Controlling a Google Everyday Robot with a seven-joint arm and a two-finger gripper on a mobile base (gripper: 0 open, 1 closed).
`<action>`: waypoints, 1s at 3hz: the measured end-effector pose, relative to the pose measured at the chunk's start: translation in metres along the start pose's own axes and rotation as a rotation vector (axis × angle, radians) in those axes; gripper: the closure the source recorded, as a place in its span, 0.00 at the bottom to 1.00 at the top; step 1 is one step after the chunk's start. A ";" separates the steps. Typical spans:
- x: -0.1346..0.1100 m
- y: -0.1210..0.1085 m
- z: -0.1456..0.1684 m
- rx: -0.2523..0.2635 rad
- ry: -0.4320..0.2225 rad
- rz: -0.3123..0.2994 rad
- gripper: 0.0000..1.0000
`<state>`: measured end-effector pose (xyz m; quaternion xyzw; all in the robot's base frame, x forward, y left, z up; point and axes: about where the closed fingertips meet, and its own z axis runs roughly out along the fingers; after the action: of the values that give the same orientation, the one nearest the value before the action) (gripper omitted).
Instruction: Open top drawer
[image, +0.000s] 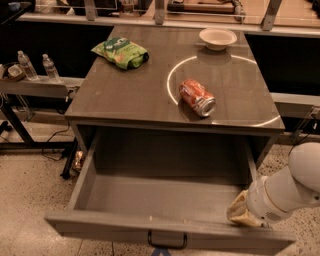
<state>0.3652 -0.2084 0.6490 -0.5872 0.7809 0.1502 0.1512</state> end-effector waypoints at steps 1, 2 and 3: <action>0.000 0.001 0.000 -0.002 0.001 0.001 1.00; 0.008 0.023 -0.004 -0.028 0.010 0.019 1.00; 0.013 0.026 -0.035 0.005 -0.029 0.040 1.00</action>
Offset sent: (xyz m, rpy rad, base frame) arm -0.0682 -0.0088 0.0054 -0.0017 0.0997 -0.0198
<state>0.3348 -0.2270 0.6771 -0.5690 0.7905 0.1596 0.1609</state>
